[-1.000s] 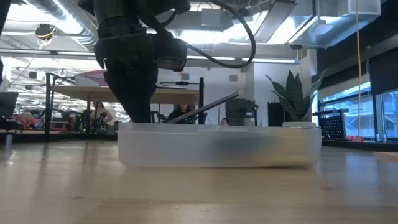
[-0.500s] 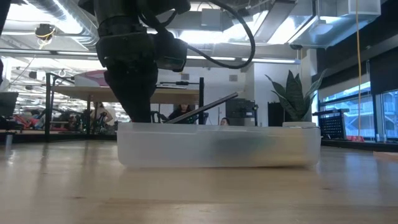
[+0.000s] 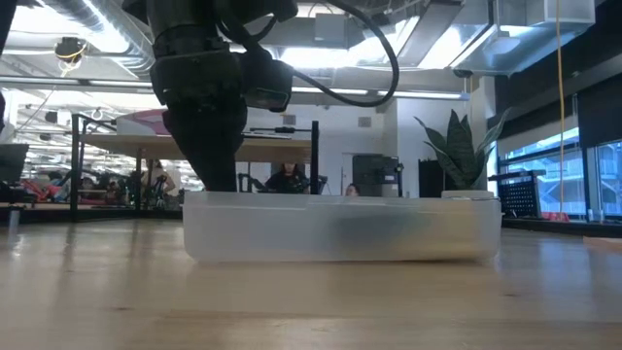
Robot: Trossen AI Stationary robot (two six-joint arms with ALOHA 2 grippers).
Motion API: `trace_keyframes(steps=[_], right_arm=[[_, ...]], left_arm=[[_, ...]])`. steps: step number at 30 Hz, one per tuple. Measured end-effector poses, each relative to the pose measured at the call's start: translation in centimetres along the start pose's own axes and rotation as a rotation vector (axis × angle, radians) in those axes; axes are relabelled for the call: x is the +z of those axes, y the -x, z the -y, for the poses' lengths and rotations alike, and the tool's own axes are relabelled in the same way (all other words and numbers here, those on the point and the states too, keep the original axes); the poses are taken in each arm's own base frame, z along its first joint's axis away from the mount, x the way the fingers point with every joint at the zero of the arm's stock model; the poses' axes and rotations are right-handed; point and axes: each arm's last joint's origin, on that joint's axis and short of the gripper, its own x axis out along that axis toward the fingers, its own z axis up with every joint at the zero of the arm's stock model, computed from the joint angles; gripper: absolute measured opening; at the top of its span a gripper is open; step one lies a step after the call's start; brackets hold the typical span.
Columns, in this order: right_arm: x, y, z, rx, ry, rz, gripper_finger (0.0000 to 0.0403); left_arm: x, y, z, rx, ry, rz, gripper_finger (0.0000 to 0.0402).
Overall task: Pack school essentials
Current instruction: Put the purple pen into the blue supply box
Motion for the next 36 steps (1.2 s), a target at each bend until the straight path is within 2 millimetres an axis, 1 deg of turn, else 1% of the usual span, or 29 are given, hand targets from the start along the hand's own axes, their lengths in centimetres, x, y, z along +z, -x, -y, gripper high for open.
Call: trace_keyframes(steps=[8, 13, 19, 25, 28, 31, 34, 36], right_arm=[[0.0, 0.0, 0.0, 0.0, 0.003, 0.0, 0.0156], [0.0, 0.0, 0.0, 0.0, 0.003, 0.0, 0.0156], [0.0, 0.0, 0.0, 0.0, -0.001, 0.0, 0.0156], [-0.1, 0.1, 0.1, -0.002, -0.052, -0.004, 0.0156], [-0.3, 0.7, 0.1, 0.005, -0.078, 0.01, 0.0156], [-0.7, 1.6, 0.0, -0.002, -0.086, 0.034, 0.0156], [-1.3, 2.7, -0.4, -0.039, -0.067, 0.077, 0.0156], [-1.7, 3.6, -0.7, -0.06, -0.085, 0.114, 0.0156]], left_arm=[[0.2, 0.4, -0.5, -0.01, 0.022, -0.011, 0.0095], [0.8, 2.2, -1.1, -0.035, 0.061, 0.037, 0.0094], [1.3, 5.6, -2.0, -0.074, 0.084, 0.124, 0.0094], [1.1, 9.8, -2.6, -0.09, 0.087, 0.256, 0.0094], [0.6, 12.0, -2.8, -0.098, 0.066, 0.313, 0.0094], [-0.4, 14.0, -3.0, -0.059, 0.062, 0.364, 0.0094], [-1.5, 15.9, -3.2, -0.007, 0.086, 0.42, 0.0094], [-2.2, 16.9, -3.4, 0.001, 0.096, 0.442, 0.0094]])
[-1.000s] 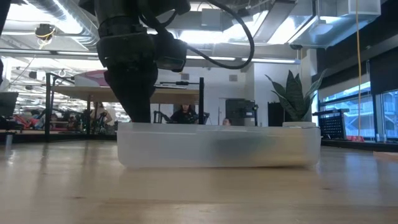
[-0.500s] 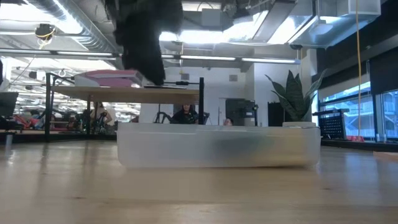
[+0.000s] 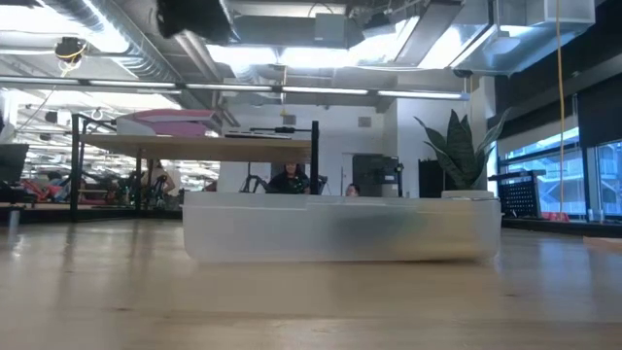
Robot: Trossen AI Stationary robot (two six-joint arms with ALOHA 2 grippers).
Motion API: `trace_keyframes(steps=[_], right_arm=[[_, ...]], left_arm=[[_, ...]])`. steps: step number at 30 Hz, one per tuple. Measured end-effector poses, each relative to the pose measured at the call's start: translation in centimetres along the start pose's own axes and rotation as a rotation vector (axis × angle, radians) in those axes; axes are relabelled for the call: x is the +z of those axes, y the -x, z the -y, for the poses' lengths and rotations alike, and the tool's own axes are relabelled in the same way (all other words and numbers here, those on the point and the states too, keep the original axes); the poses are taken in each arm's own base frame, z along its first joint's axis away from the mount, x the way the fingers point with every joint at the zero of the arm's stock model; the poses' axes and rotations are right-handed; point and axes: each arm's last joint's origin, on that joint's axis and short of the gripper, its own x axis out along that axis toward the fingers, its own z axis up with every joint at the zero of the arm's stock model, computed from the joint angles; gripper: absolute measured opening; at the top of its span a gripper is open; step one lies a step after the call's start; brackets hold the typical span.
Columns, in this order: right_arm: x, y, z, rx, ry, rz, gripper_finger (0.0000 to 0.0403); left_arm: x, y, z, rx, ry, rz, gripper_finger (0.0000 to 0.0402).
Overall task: Pack school essentials
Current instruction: Put the purple pen into the blue supply box
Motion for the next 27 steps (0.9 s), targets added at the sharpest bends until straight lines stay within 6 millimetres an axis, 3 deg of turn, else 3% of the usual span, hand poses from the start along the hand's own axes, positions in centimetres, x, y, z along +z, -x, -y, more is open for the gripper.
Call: trace_keyframes(steps=[3, 6, 12, 18, 24, 27], right_arm=[[-0.5, 0.7, -0.4, -0.018, -0.022, 0.027, 0.0156], [-1.6, -0.1, -1.1, -0.027, -0.033, -0.019, 0.0156], [-5.4, -1.6, -2.4, -0.035, -0.251, -0.162, 0.0156], [-9.2, -3.5, -4.7, -0.075, -0.706, -0.386, 0.0156], [-13.5, -5.7, -7.0, -0.283, -1.139, -0.616, 0.0156], [-14.8, -7.1, -8.3, -0.259, -1.205, -0.715, 0.0156]], left_arm=[[-0.5, 1.5, -0.3, 0.01, 0.008, 0.005, 0.0094], [-1.0, 2.6, -0.6, 0.022, 0.02, -0.004, 0.0094], [-1.5, 3.7, -1.1, 0.05, 0.053, -0.001, 0.0094], [-1.5, 3.9, -1.3, 0.068, 0.053, 0.004, 0.0094], [-1.5, 3.9, -1.3, 0.075, 0.045, 0.009, 0.0094], [-1.5, 3.9, -1.3, 0.079, 0.041, 0.006, 0.0094]])
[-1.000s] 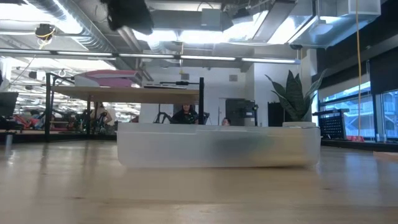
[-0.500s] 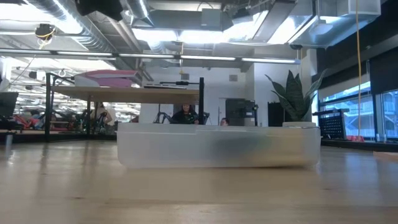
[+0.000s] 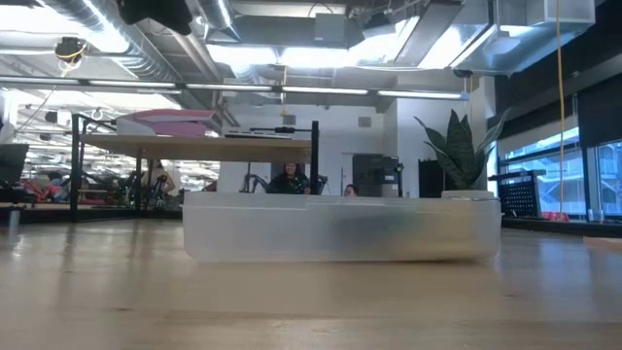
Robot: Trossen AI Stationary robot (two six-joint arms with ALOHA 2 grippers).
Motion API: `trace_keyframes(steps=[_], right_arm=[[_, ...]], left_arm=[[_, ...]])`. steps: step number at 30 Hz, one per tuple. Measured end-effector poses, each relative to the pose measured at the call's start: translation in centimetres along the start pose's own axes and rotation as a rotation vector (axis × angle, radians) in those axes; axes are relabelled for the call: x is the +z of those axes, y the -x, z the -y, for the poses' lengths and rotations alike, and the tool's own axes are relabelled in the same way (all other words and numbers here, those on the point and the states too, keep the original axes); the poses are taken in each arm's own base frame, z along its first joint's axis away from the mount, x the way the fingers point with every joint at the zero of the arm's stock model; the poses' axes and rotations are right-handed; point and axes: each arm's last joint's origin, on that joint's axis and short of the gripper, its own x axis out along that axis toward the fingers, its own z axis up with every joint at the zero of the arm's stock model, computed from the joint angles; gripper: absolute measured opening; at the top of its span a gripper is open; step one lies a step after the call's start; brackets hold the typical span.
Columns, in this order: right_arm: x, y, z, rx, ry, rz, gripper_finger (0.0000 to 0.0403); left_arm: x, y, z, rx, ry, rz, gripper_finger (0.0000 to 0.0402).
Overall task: Pack school essentials
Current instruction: Put the purple pen into the blue supply box
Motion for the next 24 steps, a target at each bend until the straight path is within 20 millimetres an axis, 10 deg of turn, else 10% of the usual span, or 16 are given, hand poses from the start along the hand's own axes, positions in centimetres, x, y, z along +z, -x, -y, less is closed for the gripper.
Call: trace_keyframes(steps=[24], right_arm=[[-0.8, -13.1, -1.7, -0.087, -0.095, -0.057, 0.0156]], left_arm=[[-0.3, 0.0, 0.0, -0.021, -0.073, -0.048, 0.0094]])
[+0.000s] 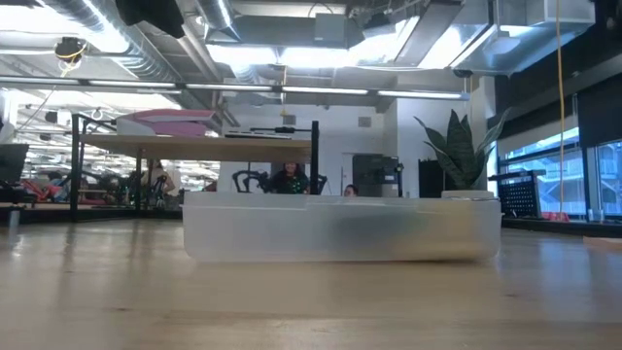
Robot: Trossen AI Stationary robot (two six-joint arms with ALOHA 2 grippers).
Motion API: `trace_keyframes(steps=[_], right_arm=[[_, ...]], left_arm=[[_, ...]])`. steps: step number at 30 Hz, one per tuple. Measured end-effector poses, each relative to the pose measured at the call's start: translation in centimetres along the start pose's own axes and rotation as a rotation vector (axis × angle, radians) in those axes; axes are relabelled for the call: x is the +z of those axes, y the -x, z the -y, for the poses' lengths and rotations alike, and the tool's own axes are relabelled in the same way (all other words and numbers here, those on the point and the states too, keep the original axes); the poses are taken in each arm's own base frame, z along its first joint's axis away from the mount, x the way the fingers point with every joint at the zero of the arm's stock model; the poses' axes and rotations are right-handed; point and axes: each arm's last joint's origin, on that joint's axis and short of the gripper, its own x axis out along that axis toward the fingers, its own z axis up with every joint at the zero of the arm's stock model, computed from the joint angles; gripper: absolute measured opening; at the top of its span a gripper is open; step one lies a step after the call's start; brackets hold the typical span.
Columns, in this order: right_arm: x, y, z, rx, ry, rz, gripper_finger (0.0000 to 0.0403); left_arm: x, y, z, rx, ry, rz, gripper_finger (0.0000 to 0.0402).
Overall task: Pack school essentials
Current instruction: Put the purple pen into the blue supply box
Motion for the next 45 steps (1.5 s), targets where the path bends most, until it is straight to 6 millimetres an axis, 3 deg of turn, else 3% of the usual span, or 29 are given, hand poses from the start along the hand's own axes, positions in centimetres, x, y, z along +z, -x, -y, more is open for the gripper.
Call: trace_keyframes(steps=[15, 34, 45], right_arm=[[1.1, -5.8, 0.0, -0.07, 0.015, 0.04, 0.0156], [1.9, -7.8, 0.7, -0.022, 0.049, 0.002, 0.0154], [2.0, -7.9, 0.8, -0.027, 0.05, 0.009, 0.0084]], left_arm=[[0.0, 0.0, 0.0, 0.0, 0.0, 0.0, 0.0094], [0.0, 0.0, 0.0, -0.002, 0.001, -0.002, 0.0094], [0.0, 0.0, 0.0, -0.002, 0.001, -0.002, 0.0094]])
